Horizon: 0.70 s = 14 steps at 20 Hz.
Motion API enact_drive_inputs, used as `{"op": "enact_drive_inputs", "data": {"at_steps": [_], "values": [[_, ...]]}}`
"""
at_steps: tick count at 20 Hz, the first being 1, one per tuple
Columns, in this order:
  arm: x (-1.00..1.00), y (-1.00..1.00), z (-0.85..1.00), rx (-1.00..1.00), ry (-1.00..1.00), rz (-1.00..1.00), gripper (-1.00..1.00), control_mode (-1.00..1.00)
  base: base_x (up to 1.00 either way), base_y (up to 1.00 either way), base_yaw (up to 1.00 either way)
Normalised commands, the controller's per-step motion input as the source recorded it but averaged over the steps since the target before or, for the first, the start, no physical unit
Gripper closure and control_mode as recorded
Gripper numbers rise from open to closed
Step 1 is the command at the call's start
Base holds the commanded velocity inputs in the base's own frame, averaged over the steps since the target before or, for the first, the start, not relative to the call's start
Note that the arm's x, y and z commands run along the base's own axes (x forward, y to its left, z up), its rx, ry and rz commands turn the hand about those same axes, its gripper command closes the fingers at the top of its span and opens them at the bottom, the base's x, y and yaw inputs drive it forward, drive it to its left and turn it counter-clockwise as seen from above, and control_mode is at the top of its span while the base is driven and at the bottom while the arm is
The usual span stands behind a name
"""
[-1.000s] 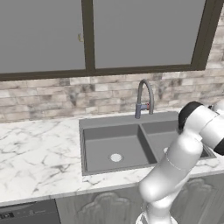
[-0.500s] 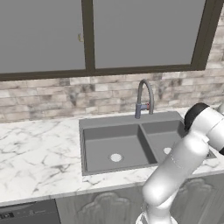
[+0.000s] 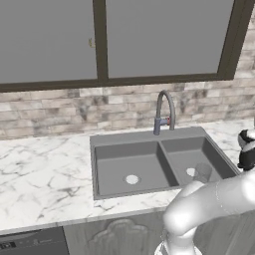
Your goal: Move any existing items from the left basin to the right basin for drying. Then move the cup from the counter to the left basin of the sink for washing.
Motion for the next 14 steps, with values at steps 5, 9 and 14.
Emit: {"op": "enact_drive_inputs", "data": {"at_steps": [5, 9, 14], "values": [[0.06, -0.17, -0.04, 0.00, 0.03, 0.02, -1.00, -1.00, 0.00, 0.00, 0.00], [0.18, -0.12, 0.00, 0.00, 0.01, 0.04, -1.00, -1.00, 0.00, 0.00, 0.00], [0.20, -0.01, -0.03, 0.00, 0.02, 0.07, -1.00, -1.00, 0.00, 0.00, 0.00]]}}
